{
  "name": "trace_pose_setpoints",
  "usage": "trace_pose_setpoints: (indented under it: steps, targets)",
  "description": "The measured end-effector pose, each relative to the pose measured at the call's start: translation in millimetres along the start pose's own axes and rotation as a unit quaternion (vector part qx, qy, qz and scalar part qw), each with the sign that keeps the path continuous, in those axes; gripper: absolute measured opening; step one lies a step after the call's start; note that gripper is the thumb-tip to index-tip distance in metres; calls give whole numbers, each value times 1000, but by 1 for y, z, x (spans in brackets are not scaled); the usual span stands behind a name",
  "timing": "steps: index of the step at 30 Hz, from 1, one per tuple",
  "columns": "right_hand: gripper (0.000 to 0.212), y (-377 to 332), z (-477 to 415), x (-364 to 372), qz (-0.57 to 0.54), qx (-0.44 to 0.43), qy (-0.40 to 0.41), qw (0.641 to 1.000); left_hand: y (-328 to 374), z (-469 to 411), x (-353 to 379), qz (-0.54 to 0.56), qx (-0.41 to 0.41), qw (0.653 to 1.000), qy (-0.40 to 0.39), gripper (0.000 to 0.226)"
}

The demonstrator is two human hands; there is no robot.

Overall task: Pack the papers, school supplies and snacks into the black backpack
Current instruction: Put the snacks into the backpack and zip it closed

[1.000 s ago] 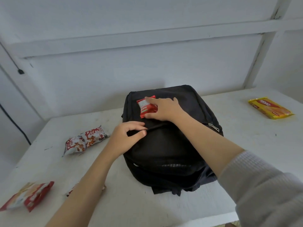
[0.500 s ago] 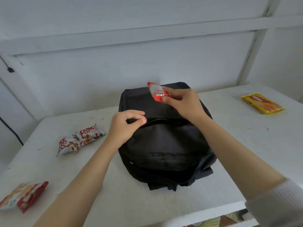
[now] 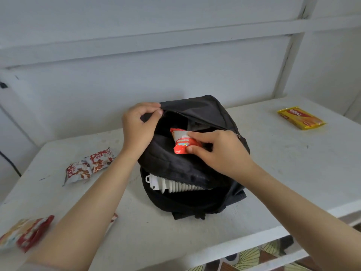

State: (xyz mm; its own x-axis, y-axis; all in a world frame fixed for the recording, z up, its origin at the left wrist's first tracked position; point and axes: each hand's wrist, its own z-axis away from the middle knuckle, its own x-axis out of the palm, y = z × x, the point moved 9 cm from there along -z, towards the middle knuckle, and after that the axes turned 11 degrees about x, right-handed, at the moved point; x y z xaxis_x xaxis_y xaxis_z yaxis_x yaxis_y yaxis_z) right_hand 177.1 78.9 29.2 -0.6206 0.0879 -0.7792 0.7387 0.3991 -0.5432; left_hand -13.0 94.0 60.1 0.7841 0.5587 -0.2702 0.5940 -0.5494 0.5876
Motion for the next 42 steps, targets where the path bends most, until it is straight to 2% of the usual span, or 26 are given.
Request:
trace_pose_setpoints:
  steps: [4, 7, 13, 16, 20, 29, 32, 34, 36, 38, 42]
  targets:
    - [33, -4, -13, 9, -2, 37, 78, 996, 8, 1, -3, -3, 20, 1000, 10, 12]
    - [26, -18, -16, 26, 53, 0, 89, 995, 11, 3, -5, -5, 22, 1000, 6, 13]
    - [51, -24, -7, 39, 26, -61, 33, 997, 12, 5, -7, -9, 24, 1000, 4, 13]
    - [59, -26, -6, 54, 42, -108, -62, 991, 12, 6, -7, 0, 23, 1000, 10, 13]
    - [51, -9, -29, 79, 33, -24, -177, 983, 12, 7, -6, 0, 19, 1000, 9, 14]
    - [58, 1, -73, 97, 44, 46, -216, 974, 9, 7, -5, 1, 11, 1000, 1, 14]
    - [55, -5, -60, 91, 75, 10, -216, 974, 6, 6, -3, 0, -5, 1000, -6, 14]
    - [48, -16, -38, 77, 43, -38, -209, 976, 1, 7, 2, -9, -26, 999, -25, 12]
    - [42, -23, -13, 52, 16, -87, -167, 982, -5, 9, 10, -33, -56, 996, -69, 11]
    - [35, -20, 6, 22, -9, -115, -117, 986, -8, 12, 24, -59, -84, 986, -128, 18]
    - [24, 28, 16, -27, -46, -58, -26, 997, 24, 17, 65, -71, -70, 973, -209, 32]
